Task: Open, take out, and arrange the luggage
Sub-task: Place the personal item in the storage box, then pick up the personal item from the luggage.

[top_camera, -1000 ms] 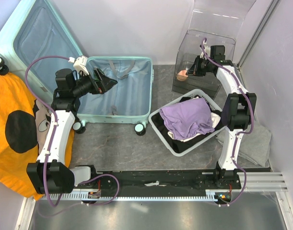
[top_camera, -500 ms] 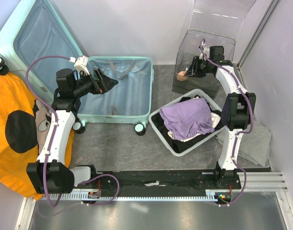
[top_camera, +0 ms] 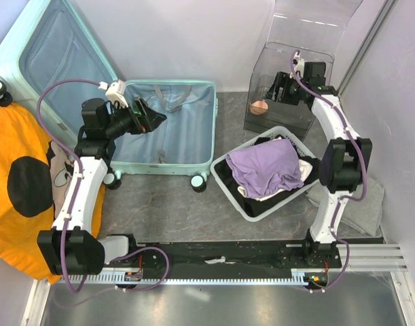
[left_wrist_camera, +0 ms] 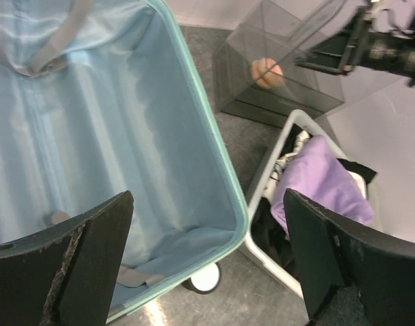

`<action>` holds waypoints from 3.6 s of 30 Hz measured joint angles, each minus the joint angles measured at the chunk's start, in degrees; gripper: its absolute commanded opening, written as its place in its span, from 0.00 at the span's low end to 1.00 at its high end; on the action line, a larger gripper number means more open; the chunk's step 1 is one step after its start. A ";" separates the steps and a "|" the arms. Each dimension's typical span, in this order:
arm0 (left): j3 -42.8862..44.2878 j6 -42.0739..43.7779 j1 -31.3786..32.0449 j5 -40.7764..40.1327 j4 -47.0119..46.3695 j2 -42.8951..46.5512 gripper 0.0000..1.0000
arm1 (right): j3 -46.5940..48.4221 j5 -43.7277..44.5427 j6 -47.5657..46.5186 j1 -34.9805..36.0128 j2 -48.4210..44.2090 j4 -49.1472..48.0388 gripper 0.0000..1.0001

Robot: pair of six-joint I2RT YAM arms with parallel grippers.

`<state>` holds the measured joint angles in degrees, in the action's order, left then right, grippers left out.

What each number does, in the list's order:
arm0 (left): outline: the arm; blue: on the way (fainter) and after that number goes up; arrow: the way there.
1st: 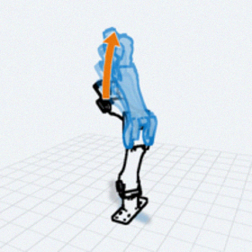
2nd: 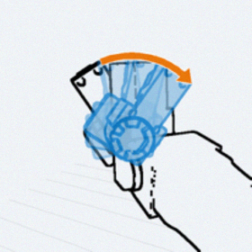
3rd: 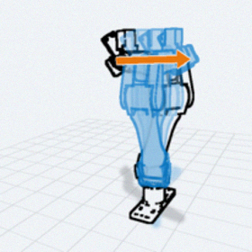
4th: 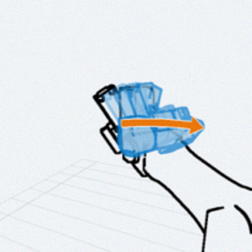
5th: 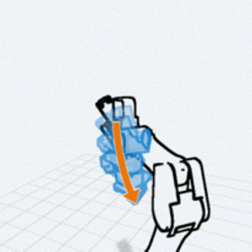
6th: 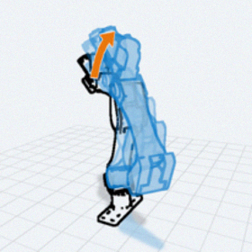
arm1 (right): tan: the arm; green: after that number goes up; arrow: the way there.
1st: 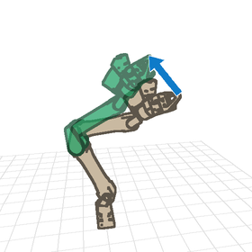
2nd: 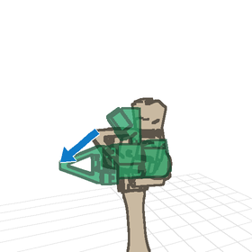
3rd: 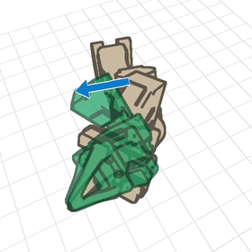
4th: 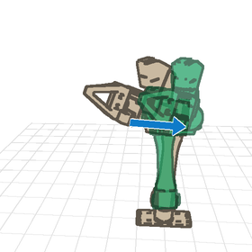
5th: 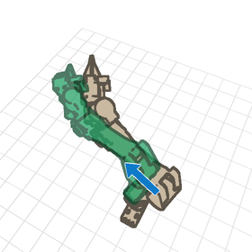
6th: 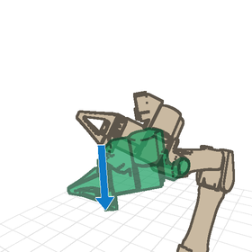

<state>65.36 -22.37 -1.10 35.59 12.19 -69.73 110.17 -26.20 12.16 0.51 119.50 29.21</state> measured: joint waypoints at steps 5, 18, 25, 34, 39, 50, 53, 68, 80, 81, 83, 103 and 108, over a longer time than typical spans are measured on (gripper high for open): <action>-0.07 4.33 3.72 -6.54 1.44 0.02 0.94 | -14.40 0.15 5.68 -0.02 -12.98 -13.57 0.69; 13.31 11.19 5.86 -25.24 8.24 -20.63 0.89 | -42.77 -1.16 18.16 3.67 -38.64 -48.81 0.56; 31.08 11.52 2.58 -32.28 7.50 -39.80 0.67 | -52.11 -1.40 23.89 4.68 -43.60 -56.17 0.50; 49.42 11.89 -0.70 -37.09 8.96 -60.85 0.49 | -54.69 -2.40 24.94 9.44 -49.77 -57.90 0.49; 56.68 12.55 -1.60 -38.56 10.93 -67.78 0.50 | -54.69 -2.45 24.87 10.49 -50.84 -58.31 0.48; 65.64 16.17 -2.47 -40.00 12.98 -75.49 0.46 | -54.69 -3.19 25.57 12.96 -50.14 -58.53 0.47; 66.05 16.81 -2.47 -39.85 13.09 -76.81 0.46 | -54.69 -3.50 25.77 13.22 -49.99 -58.51 0.47; 66.34 18.60 -2.47 -38.64 12.59 -77.64 0.07 | -54.69 -3.50 25.73 13.66 -49.90 -58.69 0.47; 44.24 17.68 -2.34 -31.34 1.29 -61.86 0.01 | -54.69 -1.40 22.75 14.14 -49.20 -55.10 0.47; 41.53 17.20 -2.29 -30.77 -0.13 -59.47 0.01 | -54.69 -1.20 22.53 14.19 -49.13 -54.84 0.47; 36.83 15.96 -2.25 -29.83 -3.15 -54.82 0.02 | -54.66 -0.90 22.29 14.40 -48.72 -54.77 0.47; -3.91 -4.81 5.79 -2.75 -15.65 -12.00 0.02 | -47.50 -0.92 18.08 25.75 -35.43 -49.44 0.57; -3.17 -4.83 8.92 2.69 -11.50 -6.27 0.02 | -45.51 -2.34 17.84 27.74 -32.65 -48.81 0.67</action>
<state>62.19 -27.20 7.81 38.28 0.69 -76.01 64.66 -28.53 30.00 28.25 86.85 -19.59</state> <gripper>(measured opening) 0.022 0.624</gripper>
